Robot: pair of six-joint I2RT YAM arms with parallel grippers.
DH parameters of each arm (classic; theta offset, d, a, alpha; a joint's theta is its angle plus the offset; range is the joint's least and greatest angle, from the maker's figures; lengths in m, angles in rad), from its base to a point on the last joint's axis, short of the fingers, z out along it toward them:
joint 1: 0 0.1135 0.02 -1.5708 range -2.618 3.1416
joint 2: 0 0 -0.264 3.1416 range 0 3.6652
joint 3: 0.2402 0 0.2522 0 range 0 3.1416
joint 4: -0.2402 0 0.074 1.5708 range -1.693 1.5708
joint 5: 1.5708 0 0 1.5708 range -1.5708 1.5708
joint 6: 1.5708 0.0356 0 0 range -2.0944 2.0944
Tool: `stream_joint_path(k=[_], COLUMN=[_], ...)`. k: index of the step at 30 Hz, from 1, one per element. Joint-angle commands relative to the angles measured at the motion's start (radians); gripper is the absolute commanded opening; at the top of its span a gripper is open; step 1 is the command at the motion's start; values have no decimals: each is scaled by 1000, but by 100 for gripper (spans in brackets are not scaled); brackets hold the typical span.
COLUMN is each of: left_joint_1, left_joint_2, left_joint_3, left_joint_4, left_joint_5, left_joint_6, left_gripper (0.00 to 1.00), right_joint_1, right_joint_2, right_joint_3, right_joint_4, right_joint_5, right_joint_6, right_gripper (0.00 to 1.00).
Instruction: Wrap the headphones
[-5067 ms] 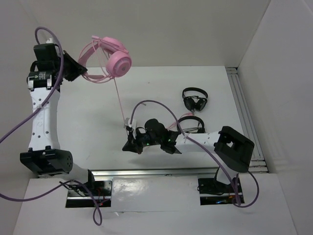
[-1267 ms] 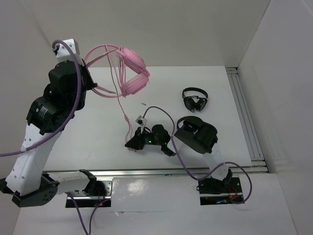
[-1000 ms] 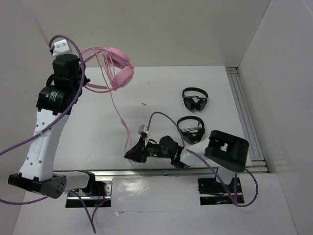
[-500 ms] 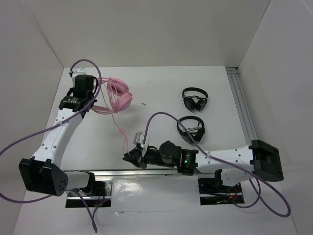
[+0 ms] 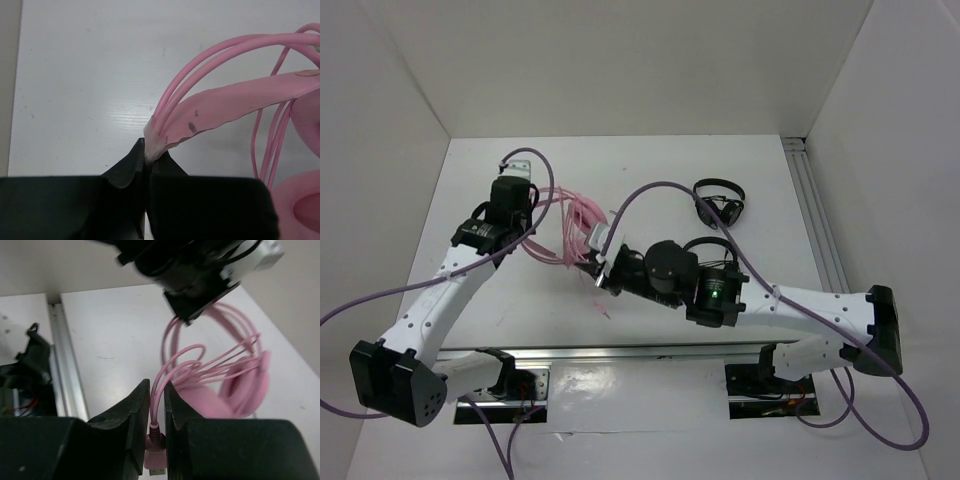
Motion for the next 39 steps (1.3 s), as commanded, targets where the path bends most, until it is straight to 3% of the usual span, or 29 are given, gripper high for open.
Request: stream_joint_path(k=[1,5,11,18,22,31,34,39], left_joint_1=[-53,-120,-205,-229,-239,-239,-228,-173], left_joint_2=[-39,-61,-82,-183,-196,-128,-95,-75], left_joint_3=[2,13,-14,-37,22,225,265,291], left_joint_4=[29,-47,-82,-148,-230,-366,-376,-347], left_joint_5=[112,221,292,472,577,540,517,566], left_joint_6=[55,110,216,313,336,287,263,253], left_gripper=[0,0,0,0,0,0,0,0], right_joint_1=[-49,-102,-132,-194,-219,-296,-320,-356], right_joint_2=[13,73,97,47,38,-2,-12,-30], right_joint_3=[116,250,305,201,156,57,25,-15], right_joint_4=[-76,-182,-210,-113,-68,-10,2,21], right_joint_5=[44,56,143,174,196,124,100,78], right_joint_6=[-109,-174,-278,-320,-338,-237,-195,-139], right_gripper=[0,0,0,0,0,1,14,54])
